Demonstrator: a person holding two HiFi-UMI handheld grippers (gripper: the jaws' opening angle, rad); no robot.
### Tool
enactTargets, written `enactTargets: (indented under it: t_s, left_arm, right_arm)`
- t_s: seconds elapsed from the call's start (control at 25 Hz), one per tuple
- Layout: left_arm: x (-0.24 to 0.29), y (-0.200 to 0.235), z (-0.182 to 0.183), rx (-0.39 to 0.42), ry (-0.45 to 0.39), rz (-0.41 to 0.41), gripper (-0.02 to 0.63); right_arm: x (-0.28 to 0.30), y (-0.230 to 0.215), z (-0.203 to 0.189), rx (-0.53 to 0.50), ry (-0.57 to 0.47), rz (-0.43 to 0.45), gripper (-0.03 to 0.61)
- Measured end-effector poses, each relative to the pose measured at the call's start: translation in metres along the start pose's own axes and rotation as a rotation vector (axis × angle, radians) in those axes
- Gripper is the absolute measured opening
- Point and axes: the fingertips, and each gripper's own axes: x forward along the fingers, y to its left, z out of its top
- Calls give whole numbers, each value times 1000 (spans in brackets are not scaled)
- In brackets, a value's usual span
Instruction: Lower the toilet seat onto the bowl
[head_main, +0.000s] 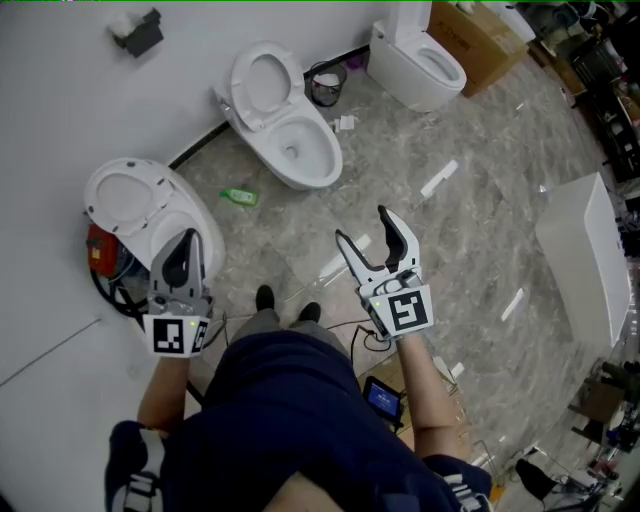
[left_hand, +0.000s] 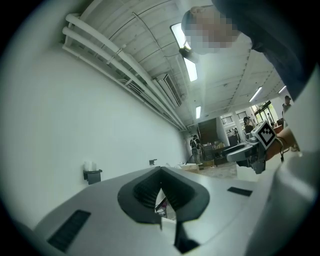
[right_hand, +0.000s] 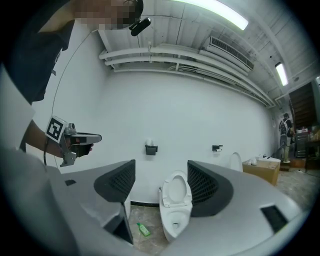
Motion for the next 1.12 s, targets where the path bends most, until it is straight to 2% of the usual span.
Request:
enactTargets:
  t_s: [0.28, 0.6, 0.84, 1.12]
  left_arm:
    - [-3, -11, 0, -8, 9, 66, 25]
    - [22, 8, -5, 15, 3, 72, 25]
    - [71, 57, -21, -33, 1, 61, 25]
    - [145, 153, -53, -36, 27, 30, 25]
  right_arm:
    - [5, -15, -6, -17, 2, 69, 337]
    - [54, -24, -8, -30, 7, 103, 337]
    - [137, -30, -8, -52, 10, 105, 337]
    - [290, -44, -18, -3, 63, 102, 337]
